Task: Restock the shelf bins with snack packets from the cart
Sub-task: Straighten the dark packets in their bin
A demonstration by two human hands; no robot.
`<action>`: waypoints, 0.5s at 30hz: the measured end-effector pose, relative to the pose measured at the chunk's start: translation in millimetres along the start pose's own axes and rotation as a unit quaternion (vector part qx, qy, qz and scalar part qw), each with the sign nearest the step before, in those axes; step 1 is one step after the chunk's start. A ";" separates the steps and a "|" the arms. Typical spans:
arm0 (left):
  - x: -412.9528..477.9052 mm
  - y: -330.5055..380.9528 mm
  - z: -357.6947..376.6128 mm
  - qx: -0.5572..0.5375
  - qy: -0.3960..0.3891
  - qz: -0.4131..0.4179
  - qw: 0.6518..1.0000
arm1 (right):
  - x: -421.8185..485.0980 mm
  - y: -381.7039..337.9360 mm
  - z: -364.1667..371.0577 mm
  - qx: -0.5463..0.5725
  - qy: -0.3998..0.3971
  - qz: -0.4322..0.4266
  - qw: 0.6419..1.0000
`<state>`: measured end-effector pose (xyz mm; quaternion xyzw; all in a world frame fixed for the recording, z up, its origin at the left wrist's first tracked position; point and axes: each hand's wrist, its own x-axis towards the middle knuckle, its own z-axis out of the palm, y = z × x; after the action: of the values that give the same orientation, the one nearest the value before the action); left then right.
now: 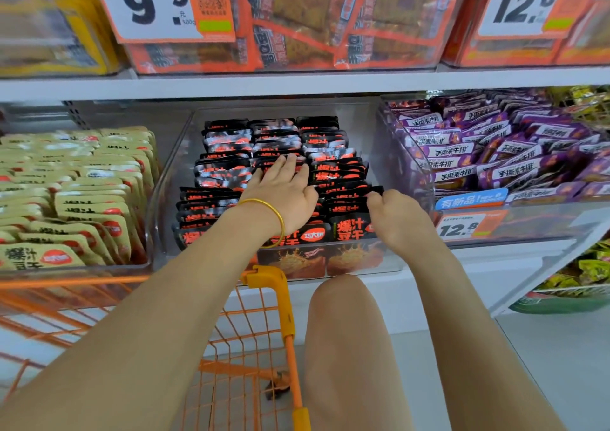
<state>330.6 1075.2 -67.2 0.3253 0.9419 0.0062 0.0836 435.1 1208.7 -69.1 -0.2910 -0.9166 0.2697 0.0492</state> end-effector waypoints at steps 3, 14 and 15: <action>0.9 0.9 0.5 -0.010 -0.003 0.002 1.000 | 0.1 -1.0 -1.7 0.020 -0.016 -0.009 1.000; -17.6 -79.2 -20.7 -0.071 0.078 -0.114 0.988 | 5.0 -58.1 16.3 -0.092 0.105 -0.232 0.963; -22.8 -80.0 -18.3 -0.062 0.069 -0.090 0.992 | 9.3 -66.9 22.2 -0.090 0.064 -0.255 0.961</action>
<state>296.4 998.9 -51.0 0.2324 0.9686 0.0793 0.0387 388.0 1157.7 -53.7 -0.0677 -0.9758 0.1457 0.1484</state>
